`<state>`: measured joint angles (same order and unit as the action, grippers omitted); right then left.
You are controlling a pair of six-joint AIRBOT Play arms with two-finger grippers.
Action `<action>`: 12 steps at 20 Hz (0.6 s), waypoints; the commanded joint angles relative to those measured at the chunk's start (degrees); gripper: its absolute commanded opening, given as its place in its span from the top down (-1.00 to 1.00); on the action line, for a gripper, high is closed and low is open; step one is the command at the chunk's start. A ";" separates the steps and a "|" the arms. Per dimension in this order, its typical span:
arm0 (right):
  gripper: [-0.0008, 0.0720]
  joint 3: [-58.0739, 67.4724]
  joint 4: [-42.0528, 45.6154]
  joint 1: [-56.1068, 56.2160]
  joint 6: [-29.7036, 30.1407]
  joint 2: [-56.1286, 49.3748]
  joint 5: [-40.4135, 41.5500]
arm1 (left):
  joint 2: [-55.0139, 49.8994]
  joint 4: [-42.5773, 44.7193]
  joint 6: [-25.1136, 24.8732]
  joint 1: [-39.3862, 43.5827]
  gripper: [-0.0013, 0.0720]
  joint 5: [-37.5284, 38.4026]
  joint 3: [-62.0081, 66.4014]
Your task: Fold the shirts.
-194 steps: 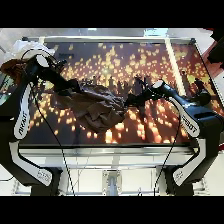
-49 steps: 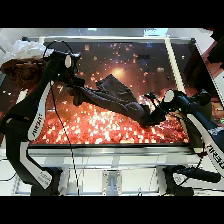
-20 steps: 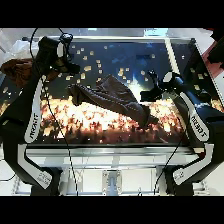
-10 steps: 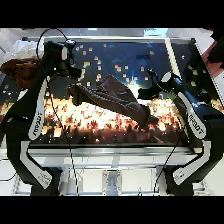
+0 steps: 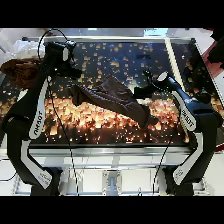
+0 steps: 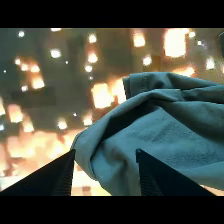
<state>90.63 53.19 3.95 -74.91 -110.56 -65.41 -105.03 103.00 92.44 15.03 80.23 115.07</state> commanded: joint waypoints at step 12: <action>0.07 7.39 4.33 -0.17 -3.26 -4.59 -7.61 | -0.04 0.52 -0.09 -0.04 -0.27 0.26 0.02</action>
<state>97.67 58.33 3.70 -77.21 -113.45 -70.81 -105.03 103.46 92.40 15.03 80.49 115.09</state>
